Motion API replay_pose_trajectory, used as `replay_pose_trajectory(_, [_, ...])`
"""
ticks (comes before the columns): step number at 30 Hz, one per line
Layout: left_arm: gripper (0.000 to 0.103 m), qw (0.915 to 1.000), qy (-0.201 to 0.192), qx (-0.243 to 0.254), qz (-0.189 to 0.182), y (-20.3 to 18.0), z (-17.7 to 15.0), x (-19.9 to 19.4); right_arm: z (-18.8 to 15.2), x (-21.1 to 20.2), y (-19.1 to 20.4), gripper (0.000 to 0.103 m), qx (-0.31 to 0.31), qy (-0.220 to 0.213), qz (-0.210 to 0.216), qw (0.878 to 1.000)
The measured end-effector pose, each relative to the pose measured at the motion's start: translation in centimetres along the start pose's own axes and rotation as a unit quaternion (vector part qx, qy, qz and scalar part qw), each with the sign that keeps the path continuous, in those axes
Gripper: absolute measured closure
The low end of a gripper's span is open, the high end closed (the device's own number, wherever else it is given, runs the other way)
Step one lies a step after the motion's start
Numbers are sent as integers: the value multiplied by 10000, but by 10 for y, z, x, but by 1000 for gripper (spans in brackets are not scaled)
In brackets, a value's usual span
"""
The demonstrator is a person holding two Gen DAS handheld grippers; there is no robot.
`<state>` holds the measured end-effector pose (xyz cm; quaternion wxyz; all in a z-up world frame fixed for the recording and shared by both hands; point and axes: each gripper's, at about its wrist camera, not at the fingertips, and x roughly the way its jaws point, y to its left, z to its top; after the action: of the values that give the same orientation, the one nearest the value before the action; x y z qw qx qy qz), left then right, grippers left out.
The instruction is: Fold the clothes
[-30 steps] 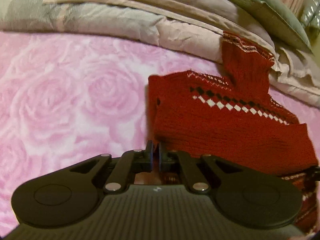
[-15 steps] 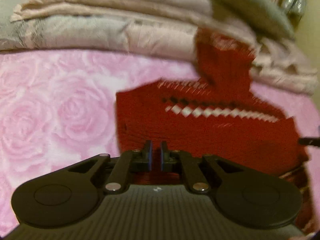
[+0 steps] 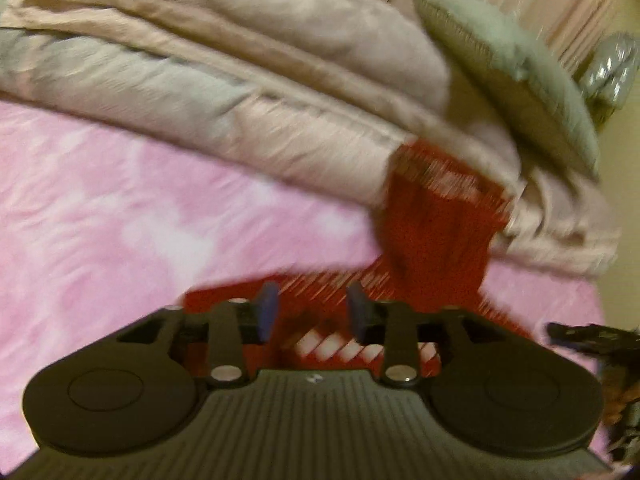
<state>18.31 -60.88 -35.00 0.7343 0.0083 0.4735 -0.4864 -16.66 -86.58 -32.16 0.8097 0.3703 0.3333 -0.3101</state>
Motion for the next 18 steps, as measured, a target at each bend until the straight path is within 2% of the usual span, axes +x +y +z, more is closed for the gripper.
replay_pose_trajectory(4, [56,9982,-65,-441,-401,-17,42,38,49,24,10,50,846,-314,729,9932])
replay_pose_trajectory(7, [54,9941,-74,-929,-561,-24,69,64,81,42,25,49,1037,-538,933,9888])
replay_pose_trajectory(11, [51,9907,-44,-1238,-561,-28,90,94,110,70,42,50,1014,-515,834,9900])
replay_pose_trajectory(13, [55,9903,97,-1259,-580,-29,93,109,117,86,46,50,964,-408,666,9923])
replay_pose_trajectory(14, [63,9901,192,-1227,-654,-29,93,116,119,93,46,50,943,-343,598,9932])
replay_pose_trajectory(15, [81,9898,287,-1194,-728,-30,92,123,119,99,46,56,901,-303,595,9937])
replay_pose_trajectory(16, [93,9890,353,-1169,-831,-30,92,127,118,102,45,88,862,-269,605,9941])
replay_pose_trajectory(17, [103,9875,362,-1176,-986,-28,90,127,116,103,44,95,828,-241,636,9942])
replay_pose_trajectory(18, [103,9855,313,-1207,-1154,-27,86,124,113,102,43,98,793,-249,673,9943])
